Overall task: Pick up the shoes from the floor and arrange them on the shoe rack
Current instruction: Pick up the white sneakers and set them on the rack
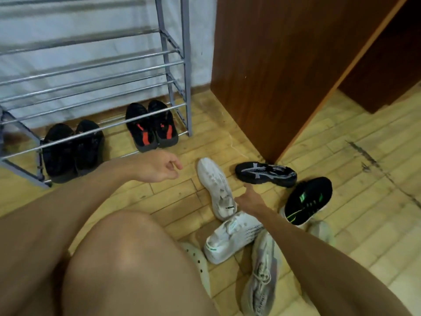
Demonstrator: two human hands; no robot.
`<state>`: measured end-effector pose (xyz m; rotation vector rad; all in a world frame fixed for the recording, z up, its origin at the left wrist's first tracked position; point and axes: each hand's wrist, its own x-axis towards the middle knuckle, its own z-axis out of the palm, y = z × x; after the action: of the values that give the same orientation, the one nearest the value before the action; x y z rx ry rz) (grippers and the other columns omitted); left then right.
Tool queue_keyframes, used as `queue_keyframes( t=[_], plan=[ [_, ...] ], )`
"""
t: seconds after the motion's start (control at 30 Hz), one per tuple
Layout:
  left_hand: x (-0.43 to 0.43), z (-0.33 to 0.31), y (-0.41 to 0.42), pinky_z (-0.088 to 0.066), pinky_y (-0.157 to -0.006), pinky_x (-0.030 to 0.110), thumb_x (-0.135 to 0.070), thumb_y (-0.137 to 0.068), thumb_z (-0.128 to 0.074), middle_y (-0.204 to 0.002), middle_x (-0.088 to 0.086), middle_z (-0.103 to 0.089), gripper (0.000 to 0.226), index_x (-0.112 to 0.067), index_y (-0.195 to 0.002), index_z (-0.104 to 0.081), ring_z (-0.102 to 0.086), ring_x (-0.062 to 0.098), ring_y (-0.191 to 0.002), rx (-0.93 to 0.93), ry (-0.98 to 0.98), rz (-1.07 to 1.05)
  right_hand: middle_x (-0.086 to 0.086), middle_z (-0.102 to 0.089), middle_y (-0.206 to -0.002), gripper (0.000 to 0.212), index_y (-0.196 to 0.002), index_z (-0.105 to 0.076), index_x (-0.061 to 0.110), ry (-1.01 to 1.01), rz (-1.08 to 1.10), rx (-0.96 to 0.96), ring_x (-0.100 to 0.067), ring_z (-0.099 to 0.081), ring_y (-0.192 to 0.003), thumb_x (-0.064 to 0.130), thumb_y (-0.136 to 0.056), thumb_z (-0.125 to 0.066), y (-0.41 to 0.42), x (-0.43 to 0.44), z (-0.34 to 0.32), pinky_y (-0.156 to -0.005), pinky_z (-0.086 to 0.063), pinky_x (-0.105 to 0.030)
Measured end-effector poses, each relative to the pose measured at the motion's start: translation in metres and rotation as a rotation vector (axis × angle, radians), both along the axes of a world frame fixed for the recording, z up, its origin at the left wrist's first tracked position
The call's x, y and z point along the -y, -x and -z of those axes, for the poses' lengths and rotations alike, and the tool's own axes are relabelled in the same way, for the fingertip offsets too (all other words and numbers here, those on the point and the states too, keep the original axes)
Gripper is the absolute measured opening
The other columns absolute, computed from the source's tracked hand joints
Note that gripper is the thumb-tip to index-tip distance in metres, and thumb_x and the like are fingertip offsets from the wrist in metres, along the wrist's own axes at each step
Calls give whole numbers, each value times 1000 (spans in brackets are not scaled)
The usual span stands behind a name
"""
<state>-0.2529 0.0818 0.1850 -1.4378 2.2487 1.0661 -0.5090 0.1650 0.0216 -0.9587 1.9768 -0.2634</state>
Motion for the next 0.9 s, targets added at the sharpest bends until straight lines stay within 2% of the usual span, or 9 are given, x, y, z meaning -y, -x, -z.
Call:
queue_keyframes(
  t=[0.07, 0.27, 0.37, 0.43, 0.6, 0.67, 0.73, 0.8, 0.9],
  plan=[
    [11, 6, -5, -44, -95, 28, -31, -94, -51, -113, -3, -59, 33, -23, -126, -54, -56, 17, -115, 8, -32, 3, -17, -57, -132, 74, -150, -19, 13, -28, -2, -20, -31, -58, -115, 21, -85, -55, 3, 12, 11, -90, -50, -36],
    [46, 35, -31, -37, -88, 22, -35, -95, -48, -117, -6, -59, 32, -29, -126, -54, -54, 12, -108, 86, -38, -12, -17, -48, -138, 70, -149, -19, 7, -191, -79, -136, -32, -54, -120, 20, -89, -54, -11, 35, 53, -75, -51, -33],
    [59, 51, -47, -40, -93, 23, -31, -95, -50, -118, -3, -61, 30, -26, -124, -56, -56, 14, -110, 98, -83, -54, -17, -43, -143, 66, -144, -25, 3, -271, -108, -215, -34, -48, -127, 26, -90, -54, -24, 39, 79, -102, -45, -41],
    [65, 57, -54, -41, -95, 25, -29, -94, -51, -121, 0, -62, 27, -26, -121, -57, -57, 15, -109, 80, -113, -82, -16, -49, -137, 66, -138, -34, 6, -300, -24, -231, -36, -47, -127, 32, -83, -61, -25, 44, 92, -105, -41, -44],
    [69, 57, -65, -40, -101, 27, -30, -94, -51, -123, 0, -60, 29, -26, -123, -56, -56, 15, -115, 67, -138, -122, -9, -60, -91, 47, -116, -52, -3, -340, 25, -33, -21, -61, -84, 10, -73, -68, -33, 50, 77, -61, -50, -26],
    [66, 51, -68, -40, -101, 26, -30, -94, -50, -125, 1, -60, 30, -26, -124, -56, -56, 14, -114, 49, -139, -133, -17, -58, -112, 66, -130, -42, -6, -374, 78, 80, -26, -64, -95, 5, -71, -68, -38, 49, 77, -75, -57, -33],
    [61, 44, -71, -41, -99, 26, -28, -95, -49, -122, 1, -60, 32, -24, -126, -54, -57, 13, -110, 23, -137, -150, -20, -54, -121, 66, -137, -37, -1, -423, 189, 257, -31, -61, -104, -3, -77, -64, -47, 50, 67, -86, -55, -41],
    [55, 36, -70, -45, -96, 29, -24, -95, -48, -115, 1, -62, 35, -20, -129, -50, -62, 15, -102, -26, -138, -191, -17, -54, -114, 58, -136, -40, 2, -407, 210, 342, -32, -59, -106, -5, -83, -62, -56, 53, 51, -83, -55, -41],
    [47, 22, -75, -47, -84, 31, -14, -92, -48, -96, 2, -64, 38, -15, -130, -49, -63, 12, -83, -128, -113, -282, -17, -55, -117, 77, -143, -28, 9, -296, 58, 297, -29, -61, -99, 0, -78, -67, -70, 62, 20, -68, -57, -35]
  ],
)
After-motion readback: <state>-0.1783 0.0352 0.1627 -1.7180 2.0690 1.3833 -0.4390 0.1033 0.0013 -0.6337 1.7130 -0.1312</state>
